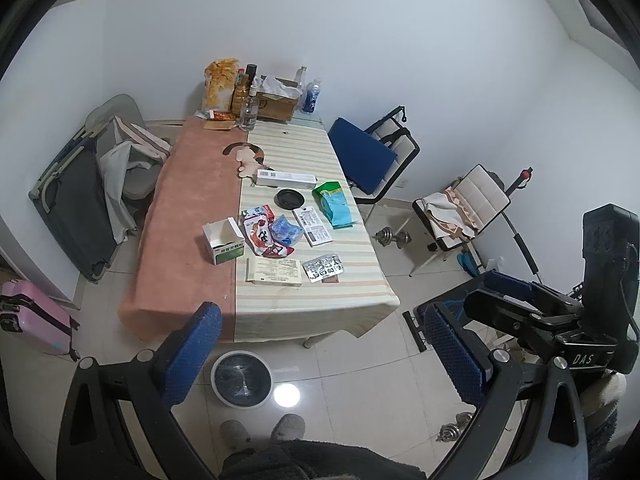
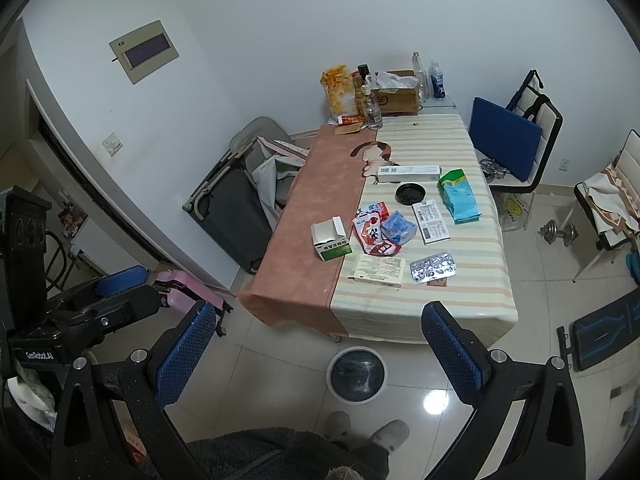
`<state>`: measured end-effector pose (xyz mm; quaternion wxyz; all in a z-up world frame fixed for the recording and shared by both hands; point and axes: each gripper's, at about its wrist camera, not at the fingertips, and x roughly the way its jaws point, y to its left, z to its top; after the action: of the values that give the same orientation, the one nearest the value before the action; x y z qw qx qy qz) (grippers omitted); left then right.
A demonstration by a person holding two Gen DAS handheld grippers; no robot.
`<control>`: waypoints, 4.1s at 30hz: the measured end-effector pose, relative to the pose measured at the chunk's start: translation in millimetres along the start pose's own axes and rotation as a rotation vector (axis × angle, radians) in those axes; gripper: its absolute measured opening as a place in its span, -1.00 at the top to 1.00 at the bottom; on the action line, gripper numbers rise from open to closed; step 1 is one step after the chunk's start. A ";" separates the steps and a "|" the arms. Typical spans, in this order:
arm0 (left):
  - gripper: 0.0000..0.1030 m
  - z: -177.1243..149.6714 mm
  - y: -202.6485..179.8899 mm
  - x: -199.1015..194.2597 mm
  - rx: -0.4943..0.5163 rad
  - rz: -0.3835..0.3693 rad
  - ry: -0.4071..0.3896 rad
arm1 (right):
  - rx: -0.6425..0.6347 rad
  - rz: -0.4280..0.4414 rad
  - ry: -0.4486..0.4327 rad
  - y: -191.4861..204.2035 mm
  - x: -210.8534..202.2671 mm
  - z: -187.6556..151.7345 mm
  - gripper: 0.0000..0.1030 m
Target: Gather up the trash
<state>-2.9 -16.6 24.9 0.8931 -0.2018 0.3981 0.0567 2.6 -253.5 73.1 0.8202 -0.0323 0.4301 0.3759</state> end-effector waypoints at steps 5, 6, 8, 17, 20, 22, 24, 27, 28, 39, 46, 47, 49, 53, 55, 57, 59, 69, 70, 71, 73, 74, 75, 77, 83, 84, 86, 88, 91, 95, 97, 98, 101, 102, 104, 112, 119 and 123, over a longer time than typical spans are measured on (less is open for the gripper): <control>-1.00 -1.5 4.8 5.7 -0.001 -0.012 0.004 | -0.001 0.000 0.000 1.6 1.9 -1.5 -1.00; -1.00 -1.3 3.7 6.2 0.000 -0.013 0.004 | -0.001 -0.002 -0.001 2.0 1.9 -1.8 -1.00; -1.00 -2.3 4.9 6.3 -0.001 -0.014 0.004 | -0.001 0.001 -0.001 1.5 1.7 -1.1 -1.00; -1.00 -1.4 8.2 7.2 0.008 -0.034 0.008 | 0.004 -0.003 -0.003 2.7 2.0 0.2 -1.00; -1.00 -1.3 12.1 7.7 0.008 -0.043 0.008 | 0.008 -0.006 -0.007 3.4 2.6 0.4 -1.00; -1.00 -1.3 13.8 7.9 0.008 -0.048 0.008 | 0.010 -0.006 -0.007 2.6 2.1 0.8 -1.00; -1.00 -0.8 15.6 8.0 0.008 -0.050 0.008 | 0.011 -0.008 -0.009 1.8 1.7 0.9 -1.00; -1.00 0.0 16.0 8.3 0.010 -0.052 0.007 | 0.013 -0.009 -0.011 -0.1 0.5 1.5 -1.00; -1.00 -0.3 16.0 7.9 0.010 -0.052 0.005 | 0.014 -0.009 -0.012 0.0 0.7 1.7 -1.00; -1.00 0.6 16.0 5.9 0.010 -0.056 0.002 | 0.013 -0.007 -0.013 -1.1 -1.8 5.4 -1.00; -1.00 -0.5 14.2 6.5 0.009 -0.055 0.002 | 0.013 -0.007 -0.012 -1.0 -1.5 5.3 -1.00; -1.00 0.0 14.9 6.6 0.009 -0.057 0.002 | 0.014 -0.007 -0.011 -1.0 -1.5 5.0 -1.00; -1.00 2.0 16.0 6.6 0.011 -0.059 0.003 | 0.013 -0.008 -0.010 -1.3 -1.8 6.5 -1.00; -1.00 2.6 15.8 7.0 0.012 -0.063 0.004 | 0.015 -0.009 -0.011 -1.6 -1.6 5.8 -1.00; -1.00 3.6 16.2 7.6 0.013 -0.066 0.007 | 0.017 -0.009 -0.010 -1.6 -0.8 7.4 -1.00; -1.00 7.0 18.3 8.6 0.017 -0.070 0.010 | 0.021 -0.013 -0.010 -0.9 0.8 8.9 -1.00; -1.00 8.1 19.4 10.0 0.019 -0.073 0.010 | 0.024 -0.014 -0.010 -0.9 1.7 9.8 -1.00; -1.00 32.3 71.4 74.7 0.020 0.275 0.012 | 0.165 -0.189 -0.026 -21.0 42.1 16.7 -1.00; -1.00 35.1 82.6 89.4 -0.004 0.293 0.025 | 0.182 -0.204 -0.025 -25.2 51.1 19.9 -1.00; -1.00 36.1 93.3 102.3 -0.031 0.309 0.043 | 0.212 -0.233 -0.021 -36.1 63.2 22.0 -1.00; -1.00 41.0 117.9 139.3 -0.115 0.319 0.104 | 0.255 -0.273 0.002 -53.2 84.4 28.1 -1.00; -1.00 43.0 128.9 159.4 -0.162 0.315 0.149 | 0.285 -0.293 0.025 -67.4 99.2 31.9 -1.00; -1.00 43.5 134.7 174.4 -0.195 0.312 0.182 | 0.308 -0.306 0.044 -79.0 111.3 35.6 -1.00; -1.00 48.1 152.2 211.1 -0.256 0.331 0.231 | 0.350 -0.336 0.084 -111.1 142.0 47.0 -1.00; -1.00 59.2 172.7 305.1 -0.394 0.390 0.328 | 0.346 -0.420 0.196 -198.5 246.1 98.7 -1.00; -1.00 60.3 175.9 318.3 -0.410 0.405 0.344 | 0.341 -0.425 0.210 -210.7 260.7 106.7 -1.00; -1.00 63.7 184.0 349.7 -0.458 0.432 0.389 | 0.326 -0.445 0.265 -248.6 307.5 131.1 -1.00; -1.00 68.2 188.8 373.7 -0.483 0.460 0.417 | 0.312 -0.443 0.314 -278.1 351.6 151.4 -1.00; -1.00 73.5 197.5 408.0 -0.508 0.484 0.458 | 0.272 -0.470 0.397 -321.7 423.1 179.2 -1.00; -1.00 71.9 210.4 445.3 -0.534 0.545 0.533 | 0.215 -0.485 0.481 -352.3 499.9 195.3 -1.00; -1.00 66.9 219.9 457.9 -0.554 0.579 0.569 | 0.197 -0.480 0.505 -361.4 523.8 199.6 -1.00; -1.00 64.9 224.3 462.3 -0.564 0.586 0.583 | 0.191 -0.473 0.518 -366.2 537.8 202.4 -1.00; -1.00 61.7 233.8 471.0 -0.580 0.598 0.617 | 0.173 -0.458 0.539 -377.0 572.3 210.5 -1.00; -1.00 61.6 235.0 475.1 -0.582 0.598 0.623 | 0.168 -0.458 0.544 -378.1 582.0 211.3 -1.00; -1.00 61.2 237.8 480.7 -0.581 0.600 0.635 | 0.155 -0.457 0.568 -382.8 602.1 212.8 -1.00; -0.70 71.3 233.0 473.5 -0.547 0.569 0.594 | 0.173 -0.455 0.569 -390.6 617.2 213.2 -0.64; -0.70 102.2 203.9 435.2 -0.465 0.576 0.513 | 0.204 -0.397 0.512 -373.6 572.0 211.4 -0.63; -0.70 116.0 181.6 403.8 -0.423 0.560 0.454 | 0.216 -0.362 0.468 -352.0 540.3 206.6 -0.63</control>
<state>302.7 172.0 -258.9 0.6717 -0.2720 0.6040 0.3318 557.9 -109.5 -286.6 0.7513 -0.1065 0.6318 0.1583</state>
